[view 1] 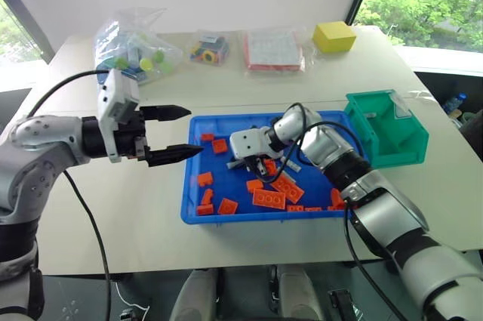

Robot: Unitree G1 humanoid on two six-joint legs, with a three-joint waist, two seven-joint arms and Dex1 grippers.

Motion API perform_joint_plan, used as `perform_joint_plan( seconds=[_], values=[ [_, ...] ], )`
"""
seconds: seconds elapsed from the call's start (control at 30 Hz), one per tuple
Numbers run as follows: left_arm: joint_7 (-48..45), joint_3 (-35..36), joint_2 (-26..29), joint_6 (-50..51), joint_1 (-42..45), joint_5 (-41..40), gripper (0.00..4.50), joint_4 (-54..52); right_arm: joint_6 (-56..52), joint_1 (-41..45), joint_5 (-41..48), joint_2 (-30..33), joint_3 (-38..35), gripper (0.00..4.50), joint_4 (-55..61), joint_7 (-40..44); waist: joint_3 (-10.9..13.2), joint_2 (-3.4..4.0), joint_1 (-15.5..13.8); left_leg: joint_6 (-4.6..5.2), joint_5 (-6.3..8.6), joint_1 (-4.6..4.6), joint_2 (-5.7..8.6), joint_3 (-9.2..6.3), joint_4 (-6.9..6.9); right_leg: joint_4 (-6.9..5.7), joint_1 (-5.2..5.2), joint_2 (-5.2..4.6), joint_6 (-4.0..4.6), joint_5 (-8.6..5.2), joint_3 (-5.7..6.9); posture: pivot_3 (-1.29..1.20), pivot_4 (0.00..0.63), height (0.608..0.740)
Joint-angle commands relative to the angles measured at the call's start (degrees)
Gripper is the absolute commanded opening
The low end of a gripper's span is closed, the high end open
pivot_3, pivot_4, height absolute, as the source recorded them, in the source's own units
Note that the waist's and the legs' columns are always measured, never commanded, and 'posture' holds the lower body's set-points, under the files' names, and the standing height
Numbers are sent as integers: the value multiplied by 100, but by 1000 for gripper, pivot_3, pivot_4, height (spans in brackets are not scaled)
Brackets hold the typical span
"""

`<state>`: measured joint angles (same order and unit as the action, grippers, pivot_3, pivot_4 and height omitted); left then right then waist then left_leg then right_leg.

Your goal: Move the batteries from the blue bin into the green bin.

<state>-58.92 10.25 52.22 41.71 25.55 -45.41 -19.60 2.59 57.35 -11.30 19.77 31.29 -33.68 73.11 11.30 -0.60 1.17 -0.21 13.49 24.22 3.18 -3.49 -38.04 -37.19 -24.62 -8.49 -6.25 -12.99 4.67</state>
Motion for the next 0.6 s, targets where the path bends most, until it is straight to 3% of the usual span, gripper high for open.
perform_joint_plan(
  seconds=[0.03, 0.3, 0.43, 0.6],
  values=[
    [-21, 75, 8, -128, 124, 50, 4500, -6, -62, -18, -33, -40, -64, 36, 107, -2, 0, 0, 0, 0, 0, 0, 0, 0, 0, 0, 0, 0, 0, 0, 0, 0, 150, 692],
    [-50, 34, -60, -187, 97, 97, 4500, 1, -625, -34, 236, 29, -507, 36, 584, -158, 0, 0, -5, 0, 0, 1, 0, 0, 0, 0, 0, 0, 0, 0, 0, 0, 150, 692],
    [-81, 9, -85, -185, -3, 100, 4500, -64, -2528, -115, 1031, 176, -1574, 36, 1978, -456, 2, 2, -32, -1, -1, 15, 0, -1, 0, -2, -14, -1, 0, 0, 0, 0, 150, 692],
    [-157, -24, -95, -201, -206, 109, 4500, -165, -4925, -425, 1732, 1076, -3248, 36, 3627, -1204, 0, 0, -110, 0, 0, 23, 5, -2, 0, 5, -15, -9, -1, 0, 1, 0, 150, 692]
  ],
)
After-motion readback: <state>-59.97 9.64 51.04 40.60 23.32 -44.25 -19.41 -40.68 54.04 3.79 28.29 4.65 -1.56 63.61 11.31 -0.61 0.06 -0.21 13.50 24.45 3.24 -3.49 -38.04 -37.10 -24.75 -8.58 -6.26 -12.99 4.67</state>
